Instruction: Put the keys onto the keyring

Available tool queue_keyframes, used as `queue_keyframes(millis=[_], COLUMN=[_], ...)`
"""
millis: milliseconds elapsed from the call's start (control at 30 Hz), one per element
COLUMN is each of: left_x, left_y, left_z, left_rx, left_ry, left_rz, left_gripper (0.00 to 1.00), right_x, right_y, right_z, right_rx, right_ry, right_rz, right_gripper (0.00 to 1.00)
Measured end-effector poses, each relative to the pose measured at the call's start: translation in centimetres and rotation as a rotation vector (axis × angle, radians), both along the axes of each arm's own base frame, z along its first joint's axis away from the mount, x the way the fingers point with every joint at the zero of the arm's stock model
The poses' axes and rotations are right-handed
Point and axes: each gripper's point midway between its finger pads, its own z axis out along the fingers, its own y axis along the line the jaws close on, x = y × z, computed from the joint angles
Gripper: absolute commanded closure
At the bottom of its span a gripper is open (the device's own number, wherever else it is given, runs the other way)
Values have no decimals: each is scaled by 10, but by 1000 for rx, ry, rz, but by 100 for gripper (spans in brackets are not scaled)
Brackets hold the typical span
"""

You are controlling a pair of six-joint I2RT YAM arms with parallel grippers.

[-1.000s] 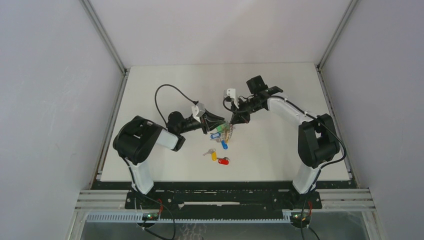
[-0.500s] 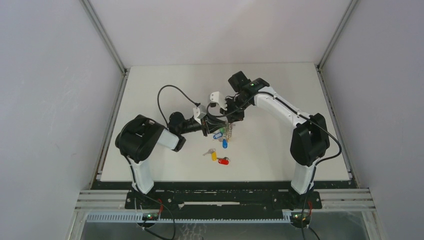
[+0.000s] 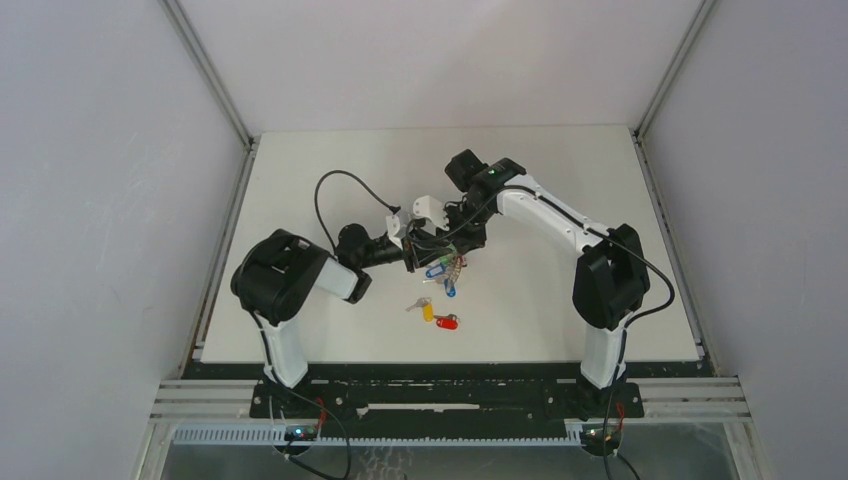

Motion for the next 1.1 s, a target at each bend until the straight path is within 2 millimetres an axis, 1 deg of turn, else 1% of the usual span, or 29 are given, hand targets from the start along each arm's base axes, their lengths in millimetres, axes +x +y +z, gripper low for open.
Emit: queue_keyframes(millis=[367, 600, 733, 1100], left_x=[-2, -6, -5, -4], left_y=[-1, -5, -9, -9], left_z=[-7, -6, -5, -5], left_rx=[7, 4, -2, -4], left_ry=[7, -6, -17, -21], left_rz=[-16, -45, -52, -49], left_gripper=[73, 73, 75, 75], right_x=[-3, -5, -5, 1], right_y=[-5, -6, -7, -5], right_z=[-1, -1, -2, -2], right_rx=[-22, -26, -29, 29], right_ry=[10, 12, 14, 21], right_rz=[5, 15, 19, 18], right_gripper=[100, 100, 100, 100])
